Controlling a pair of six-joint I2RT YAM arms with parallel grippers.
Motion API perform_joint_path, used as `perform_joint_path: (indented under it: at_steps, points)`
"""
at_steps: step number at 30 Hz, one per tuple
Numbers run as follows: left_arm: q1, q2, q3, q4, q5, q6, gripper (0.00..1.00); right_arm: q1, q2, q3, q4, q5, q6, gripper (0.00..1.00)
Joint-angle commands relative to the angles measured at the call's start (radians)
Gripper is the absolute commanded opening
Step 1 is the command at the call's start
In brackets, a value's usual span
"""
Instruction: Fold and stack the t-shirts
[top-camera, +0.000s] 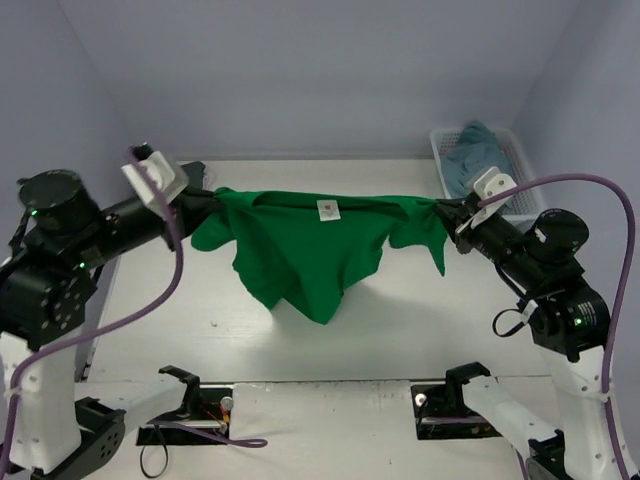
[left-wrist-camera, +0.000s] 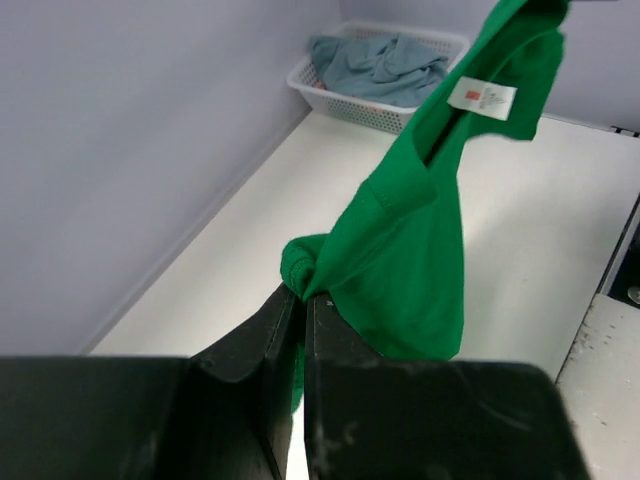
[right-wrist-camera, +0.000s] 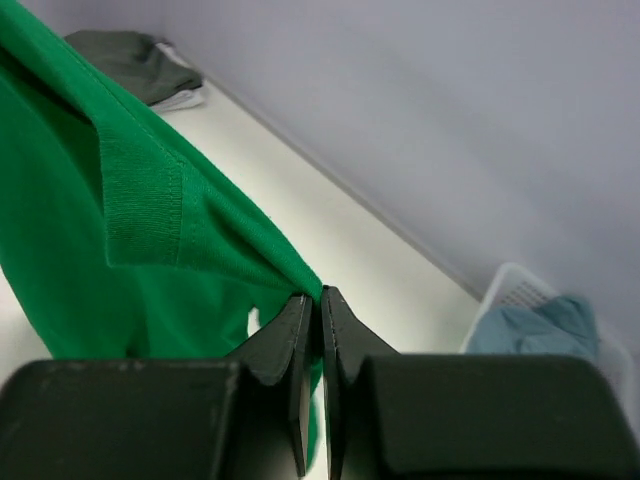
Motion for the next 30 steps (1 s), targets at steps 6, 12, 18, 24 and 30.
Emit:
perform_joint_path:
  at_steps: [6,12,18,24,30]
  points:
    - [0.022,-0.023,-0.021,0.025,0.01,0.024,0.0,-0.014,0.143,0.016,0.073,0.011,-0.022,0.0]
    - [0.022,0.183,-0.047,0.185,-0.077,0.083,0.0,-0.013,0.422,0.102,0.215,0.106,-0.032,0.0]
    - [0.025,0.534,0.196,0.258,-0.303,0.141,0.0,-0.011,0.681,0.296,0.305,0.261,-0.015,0.0]
    - [0.036,0.673,0.584,0.235,-0.353,0.048,0.0,-0.009,0.651,0.382,0.36,0.318,0.019,0.0]
    - [0.034,0.523,0.548,0.286,-0.343,-0.003,0.0,-0.009,0.462,0.324,0.421,0.326,0.007,0.0]
